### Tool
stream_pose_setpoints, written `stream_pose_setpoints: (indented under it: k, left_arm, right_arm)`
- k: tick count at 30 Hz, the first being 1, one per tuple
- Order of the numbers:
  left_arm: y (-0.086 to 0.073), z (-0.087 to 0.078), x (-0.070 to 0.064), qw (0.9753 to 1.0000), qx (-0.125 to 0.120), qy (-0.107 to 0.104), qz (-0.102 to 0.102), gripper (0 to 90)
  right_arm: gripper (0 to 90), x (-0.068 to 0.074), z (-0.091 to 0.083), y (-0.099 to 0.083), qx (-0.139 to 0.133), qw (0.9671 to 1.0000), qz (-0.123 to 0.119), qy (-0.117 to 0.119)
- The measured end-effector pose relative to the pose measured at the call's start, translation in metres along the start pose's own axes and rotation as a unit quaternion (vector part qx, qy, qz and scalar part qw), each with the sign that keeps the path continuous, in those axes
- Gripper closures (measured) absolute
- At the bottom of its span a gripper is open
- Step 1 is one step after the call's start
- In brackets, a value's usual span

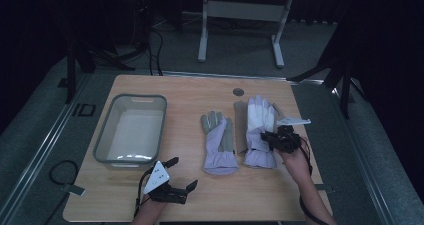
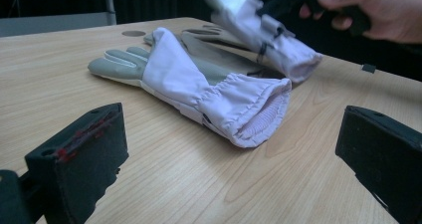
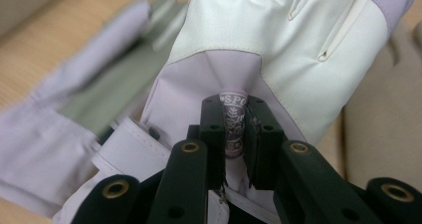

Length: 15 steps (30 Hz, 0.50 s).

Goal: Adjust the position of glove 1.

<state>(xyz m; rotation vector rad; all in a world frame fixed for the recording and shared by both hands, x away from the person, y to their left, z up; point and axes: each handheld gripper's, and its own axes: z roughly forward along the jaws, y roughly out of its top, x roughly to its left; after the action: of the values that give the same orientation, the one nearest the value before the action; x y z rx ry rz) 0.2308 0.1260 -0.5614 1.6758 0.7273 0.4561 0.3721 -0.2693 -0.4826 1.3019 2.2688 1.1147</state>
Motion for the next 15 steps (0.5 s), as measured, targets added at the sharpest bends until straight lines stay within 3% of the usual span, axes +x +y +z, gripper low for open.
stream_pose_setpoints:
  k: [6,8,13,14,15]
  left_arm:
    - [0.000,0.000,0.000,1.0000,0.000,0.001,0.001,0.0]
    - [0.000,0.000,0.000,1.0000,-0.001,0.001,0.002,0.0]
    - [0.000,0.000,0.000,1.0000,-0.001,0.001,0.001,0.0]
    - [0.000,0.000,0.000,1.0000,-0.001,0.001,0.000,0.0]
    - [0.000,0.000,0.000,1.0000,-0.001,0.001,0.000,0.0]
  right_arm:
    - [80.5,0.019,-0.022,0.027,-0.031,0.9995,-0.007,0.008]
    - [80.6,0.033,-0.034,0.042,-0.046,0.9985,-0.013,0.029]
    - [80.6,0.054,-0.043,0.059,-0.053,0.9971,-0.032,0.044]
    - [80.6,0.063,-0.043,0.065,-0.050,0.9966,-0.036,0.055]
    - [80.6,0.063,-0.043,0.065,-0.050,0.9966,-0.036,0.055]
